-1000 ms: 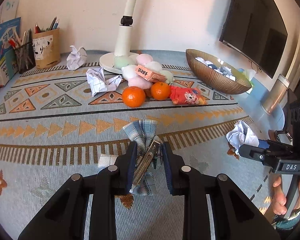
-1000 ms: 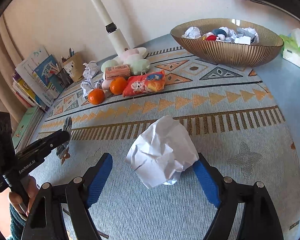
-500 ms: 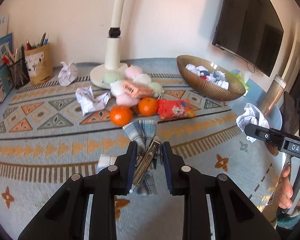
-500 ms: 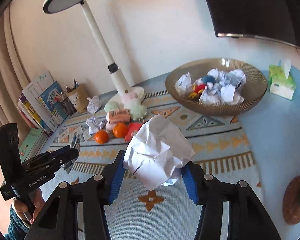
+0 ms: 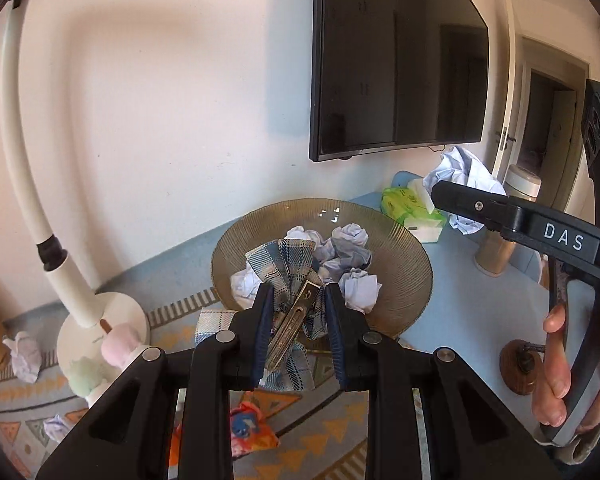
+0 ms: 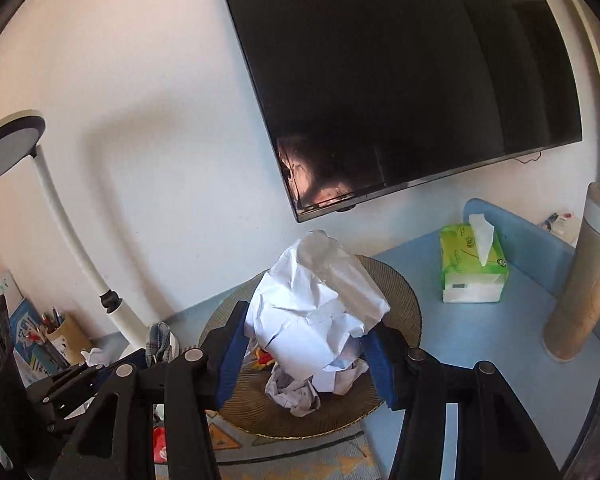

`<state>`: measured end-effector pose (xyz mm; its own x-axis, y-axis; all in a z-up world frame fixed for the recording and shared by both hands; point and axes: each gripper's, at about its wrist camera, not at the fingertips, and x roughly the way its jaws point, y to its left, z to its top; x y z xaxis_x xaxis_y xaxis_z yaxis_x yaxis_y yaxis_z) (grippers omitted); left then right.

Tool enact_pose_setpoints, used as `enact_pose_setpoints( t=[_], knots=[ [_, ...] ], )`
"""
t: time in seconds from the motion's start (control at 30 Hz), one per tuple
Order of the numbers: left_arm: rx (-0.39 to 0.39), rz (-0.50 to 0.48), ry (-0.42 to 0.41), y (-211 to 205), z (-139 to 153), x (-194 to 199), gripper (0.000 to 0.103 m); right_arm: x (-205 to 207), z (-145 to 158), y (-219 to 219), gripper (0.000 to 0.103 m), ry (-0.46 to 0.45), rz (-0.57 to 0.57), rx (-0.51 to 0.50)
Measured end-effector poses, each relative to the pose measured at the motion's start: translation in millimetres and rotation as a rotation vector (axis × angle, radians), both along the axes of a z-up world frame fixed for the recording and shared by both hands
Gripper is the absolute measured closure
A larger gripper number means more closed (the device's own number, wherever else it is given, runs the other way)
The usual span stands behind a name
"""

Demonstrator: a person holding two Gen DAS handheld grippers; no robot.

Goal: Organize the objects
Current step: 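Carry the cloth and paper ball over the brown bowl and open both tools, then move both tools back toward the two oranges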

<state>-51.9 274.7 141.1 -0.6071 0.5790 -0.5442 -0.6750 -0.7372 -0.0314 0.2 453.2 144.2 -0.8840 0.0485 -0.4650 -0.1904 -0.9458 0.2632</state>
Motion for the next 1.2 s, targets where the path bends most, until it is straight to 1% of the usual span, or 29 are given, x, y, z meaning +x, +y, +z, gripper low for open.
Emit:
enact_pose_setpoints(
  t=[0.03,0.07,0.1,0.13,0.17,0.2,0.23,0.3,0.43,0.5,0.57,0.63,0.73,0.83,0.9,0.97,1.03,1.1,1.13,1.17,1.2],
  knots=[
    [-0.001,0.004,0.002,6.4,-2.8,-7.4,0.076,-7.3,-5.3,2.8,0.047,-0.006,-0.004,-0.005],
    [-0.004,0.011,0.011,12.1,-5.6,-13.5,0.064,-14.4,-10.6,5.3,0.037,-0.022,-0.014,-0.004],
    [-0.008,0.013,0.019,16.7,-8.0,-17.9,0.056,-19.1,-16.4,7.6,0.033,-0.04,-0.021,-0.007],
    [-0.014,0.014,0.02,20.0,-9.9,-21.3,0.03,-22.0,-21.9,9.9,0.032,-0.055,-0.018,-0.017],
    [-0.013,0.019,0.018,20.7,-11.4,-23.1,0.008,-23.3,-26.3,11.3,0.032,-0.071,-0.008,-0.03],
    [0.003,0.026,0.021,18.1,-11.9,-21.9,0.006,-22.7,-30.8,13.4,0.032,-0.079,0.002,-0.038],
    [0.017,0.031,0.025,13.8,-11.7,-19.7,0.006,-20.1,-32.4,13.3,0.032,-0.082,0.002,-0.039],
    [0.023,0.036,0.006,3.6,-10.6,-15.4,0.005,-12.2,-31.5,10.9,0.032,-0.089,0.003,-0.033],
    [0.049,0.088,-0.015,-33.9,-1.4,-2.3,0.005,11.7,-19.0,-6.4,0.031,-0.069,0.058,-0.038],
    [0.075,0.13,-0.016,-61.7,6.4,9.5,0.005,24.4,-12.0,-24.3,0.028,-0.06,0.098,-0.033],
    [0.106,0.175,-0.015,-92.5,14.1,24.2,0.001,37.5,-8.0,-48.3,0.015,-0.055,0.154,-0.036],
    [0.147,0.219,-0.002,-124.9,19.5,42.1,0.001,49.6,-12.1,-74.4,0.013,-0.052,0.219,-0.05],
    [0.192,0.336,0.024,-169.9,18.7,66.6,0.001,57.8,-36.2,-113.5,0.013,-0.097,0.305,-0.053],
    [0.194,0.442,0.004,-204.3,0.8,78.0,0.001,60.3,-74.3,-139.0,0.013,-0.14,0.319,-0.019],
    [0.149,0.514,-0.013,-222.1,-19.7,80.9,0.001,60.5,-98.6,-147.7,0.013,-0.17,0.307,0.019],
    [0.104,0.572,-0.044,-236.7,-43.4,80.5,0.001,62.4,-115.7,-148.8,0.013,-0.191,0.304,0.007],
    [0.091,0.617,-0.069,-250.2,-62.7,81.2,0.001,62.7,-122.1,-146.8,0.013,-0.196,0.289,0.011],
    [0.114,0.64,-0.095,-259.9,-77.2,82.3,0.001,66.1,-118.4,-148.1,0.011,-0.163,0.286,0.031],
    [0.131,0.65,-0.105,-263.5,-84.0,81.4,0.001,66.7,-118.7,-149.4,0.005,-0.161,0.281,0.042],
    [0.139,0.665,-0.121,-266.2,-91.6,79.5,0.001,66.5,-118.7,-151.1,0.002,-0.165,0.275,0.056],
    [0.121,0.68,-0.16,-265.7,-95.2,75.1,0.001,66.2,-117.6,-154.4,0.002,-0.166,0.272,0.077]
  ],
)
